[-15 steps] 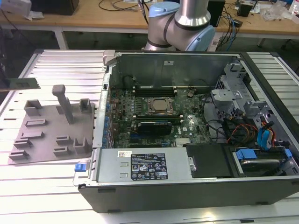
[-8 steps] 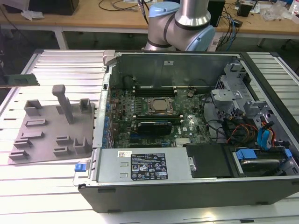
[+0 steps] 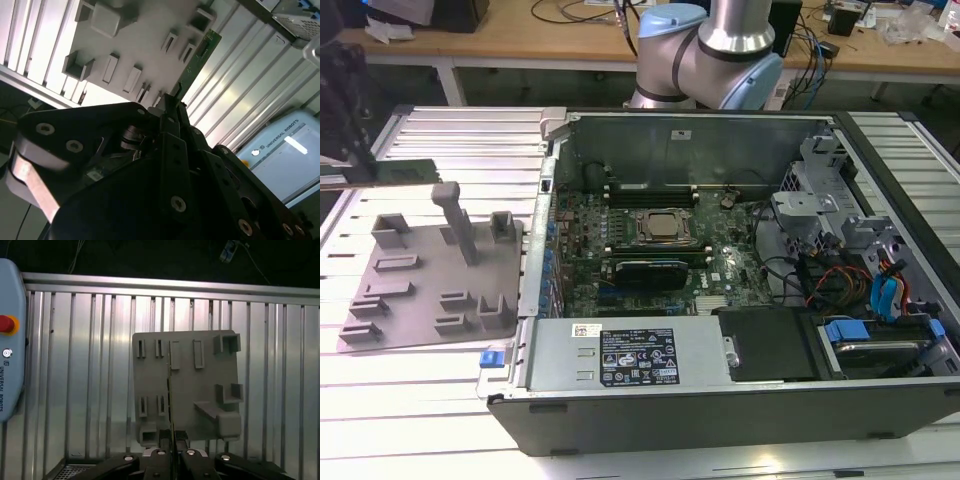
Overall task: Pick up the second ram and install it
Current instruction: 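Pick up the second ram and move it above second insertion slot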
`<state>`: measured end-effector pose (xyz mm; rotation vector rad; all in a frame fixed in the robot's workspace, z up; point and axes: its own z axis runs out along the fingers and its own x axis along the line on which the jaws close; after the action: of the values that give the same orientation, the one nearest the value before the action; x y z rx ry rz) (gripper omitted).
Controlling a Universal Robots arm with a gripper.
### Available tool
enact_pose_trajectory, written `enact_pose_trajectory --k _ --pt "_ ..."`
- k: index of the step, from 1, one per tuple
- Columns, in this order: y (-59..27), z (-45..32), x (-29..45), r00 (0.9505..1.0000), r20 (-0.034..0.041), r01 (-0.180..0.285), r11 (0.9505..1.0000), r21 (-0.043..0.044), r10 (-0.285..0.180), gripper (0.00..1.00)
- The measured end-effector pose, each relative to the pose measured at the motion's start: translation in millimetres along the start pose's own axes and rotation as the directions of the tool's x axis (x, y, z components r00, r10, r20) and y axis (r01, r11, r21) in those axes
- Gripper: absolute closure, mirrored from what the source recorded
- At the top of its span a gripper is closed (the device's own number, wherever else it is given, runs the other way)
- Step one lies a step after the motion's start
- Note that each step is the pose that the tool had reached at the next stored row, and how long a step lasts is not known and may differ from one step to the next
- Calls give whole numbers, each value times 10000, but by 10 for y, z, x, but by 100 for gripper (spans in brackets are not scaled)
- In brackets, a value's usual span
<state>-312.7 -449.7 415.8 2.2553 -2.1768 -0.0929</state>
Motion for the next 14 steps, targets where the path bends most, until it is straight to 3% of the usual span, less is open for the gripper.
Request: enact_pose_trajectory --k 6,12,14 --pt "-265 -8 5 10000 1 1 10000 -2 -1 89" --pt "-557 -15 -41 10000 -18 1 10000 -3 -1 89" --pt "-611 -16 -52 10000 -19 0 10000 -3 0 89"
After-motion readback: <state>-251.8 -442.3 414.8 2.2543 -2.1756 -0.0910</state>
